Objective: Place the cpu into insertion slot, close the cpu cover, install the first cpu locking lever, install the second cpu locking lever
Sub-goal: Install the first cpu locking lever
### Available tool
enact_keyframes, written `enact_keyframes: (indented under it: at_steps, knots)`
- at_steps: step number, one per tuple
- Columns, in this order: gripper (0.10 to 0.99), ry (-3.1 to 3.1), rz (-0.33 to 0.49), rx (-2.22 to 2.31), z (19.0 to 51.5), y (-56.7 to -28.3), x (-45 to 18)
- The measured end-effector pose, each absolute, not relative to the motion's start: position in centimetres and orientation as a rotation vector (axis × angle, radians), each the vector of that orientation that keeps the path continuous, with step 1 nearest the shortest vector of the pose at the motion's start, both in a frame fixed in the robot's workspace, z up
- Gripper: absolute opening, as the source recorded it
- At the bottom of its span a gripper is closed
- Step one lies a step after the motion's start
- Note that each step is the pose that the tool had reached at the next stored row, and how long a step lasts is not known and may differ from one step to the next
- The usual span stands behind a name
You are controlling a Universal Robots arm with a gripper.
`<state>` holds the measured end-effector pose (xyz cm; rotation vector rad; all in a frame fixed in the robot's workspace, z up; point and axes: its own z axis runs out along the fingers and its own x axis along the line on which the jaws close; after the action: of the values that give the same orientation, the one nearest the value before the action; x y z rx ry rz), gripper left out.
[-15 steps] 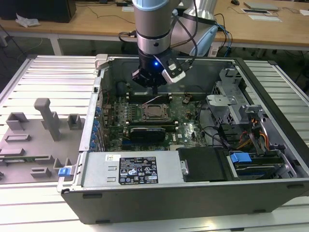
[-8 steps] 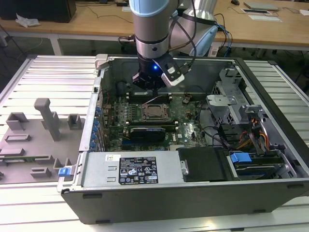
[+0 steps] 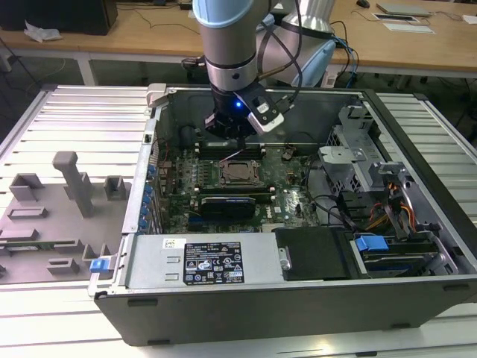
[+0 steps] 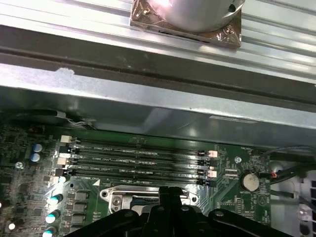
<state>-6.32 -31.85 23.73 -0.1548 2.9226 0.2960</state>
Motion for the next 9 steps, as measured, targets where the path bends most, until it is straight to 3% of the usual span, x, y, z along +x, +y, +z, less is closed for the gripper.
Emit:
enact_keyframes:
  at_steps: [9]
  knots:
    - [0.106,2.897,0.285,-0.143,22.4,-31.1,-6.7]
